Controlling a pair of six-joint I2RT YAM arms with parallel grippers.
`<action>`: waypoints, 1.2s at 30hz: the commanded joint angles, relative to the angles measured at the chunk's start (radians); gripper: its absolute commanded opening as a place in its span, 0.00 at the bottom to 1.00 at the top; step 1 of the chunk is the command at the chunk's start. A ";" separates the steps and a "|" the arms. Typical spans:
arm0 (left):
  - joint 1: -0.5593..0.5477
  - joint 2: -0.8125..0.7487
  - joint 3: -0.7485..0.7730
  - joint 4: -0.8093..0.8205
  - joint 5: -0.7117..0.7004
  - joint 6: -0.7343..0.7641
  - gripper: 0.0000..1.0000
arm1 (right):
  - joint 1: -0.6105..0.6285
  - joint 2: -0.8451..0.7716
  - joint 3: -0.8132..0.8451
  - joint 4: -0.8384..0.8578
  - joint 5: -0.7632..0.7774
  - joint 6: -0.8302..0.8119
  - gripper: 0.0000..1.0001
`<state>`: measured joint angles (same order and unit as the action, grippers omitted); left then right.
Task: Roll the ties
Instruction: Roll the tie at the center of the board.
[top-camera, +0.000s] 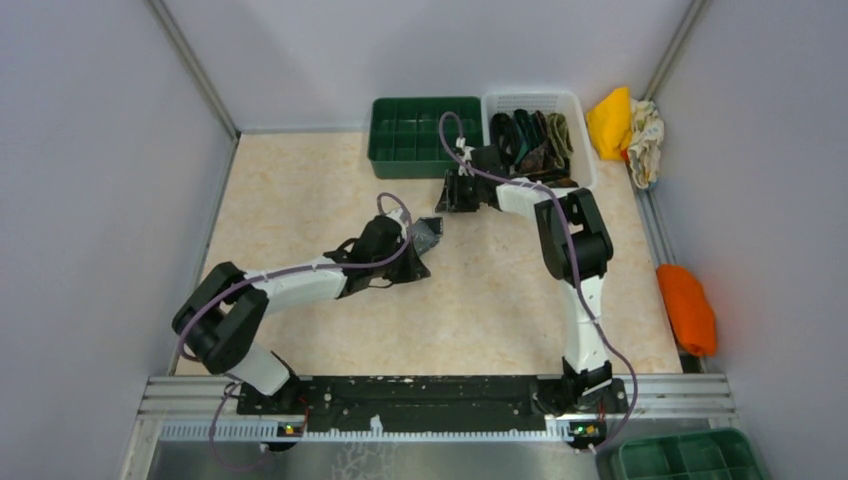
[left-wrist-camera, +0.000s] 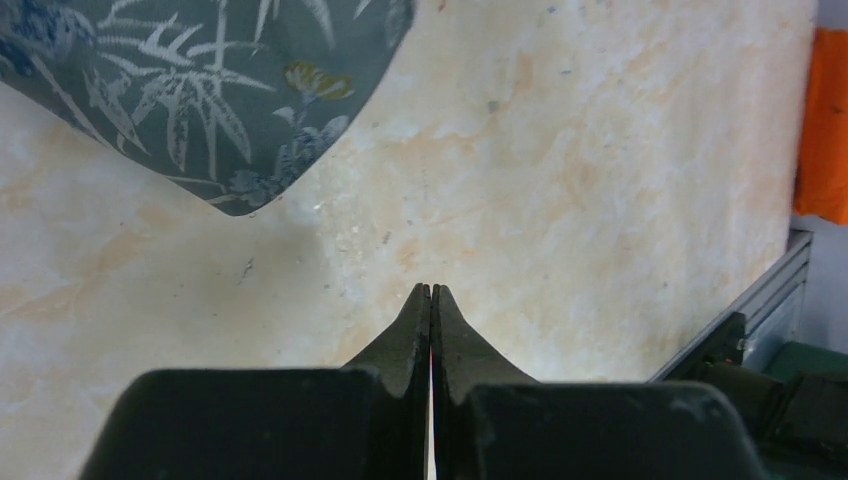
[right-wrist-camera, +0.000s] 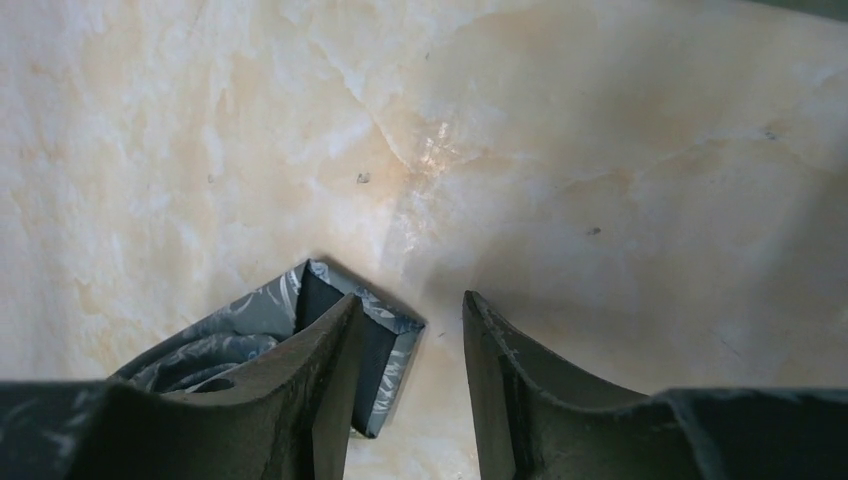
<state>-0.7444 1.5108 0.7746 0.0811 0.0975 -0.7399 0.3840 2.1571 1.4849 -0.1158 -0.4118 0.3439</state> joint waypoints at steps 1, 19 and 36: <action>0.000 0.102 -0.023 0.057 0.021 -0.017 0.00 | 0.003 0.015 0.006 0.034 -0.065 0.023 0.42; 0.032 0.119 -0.009 -0.039 -0.378 0.066 0.00 | 0.027 -0.202 -0.447 0.406 -0.265 0.267 0.40; 0.026 -0.170 -0.054 -0.108 -0.214 0.093 0.00 | 0.010 -0.110 -0.563 0.954 -0.449 0.640 0.57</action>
<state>-0.7162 1.4719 0.7006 0.0135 -0.1509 -0.6647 0.4007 1.9991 0.9264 0.6250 -0.7898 0.8627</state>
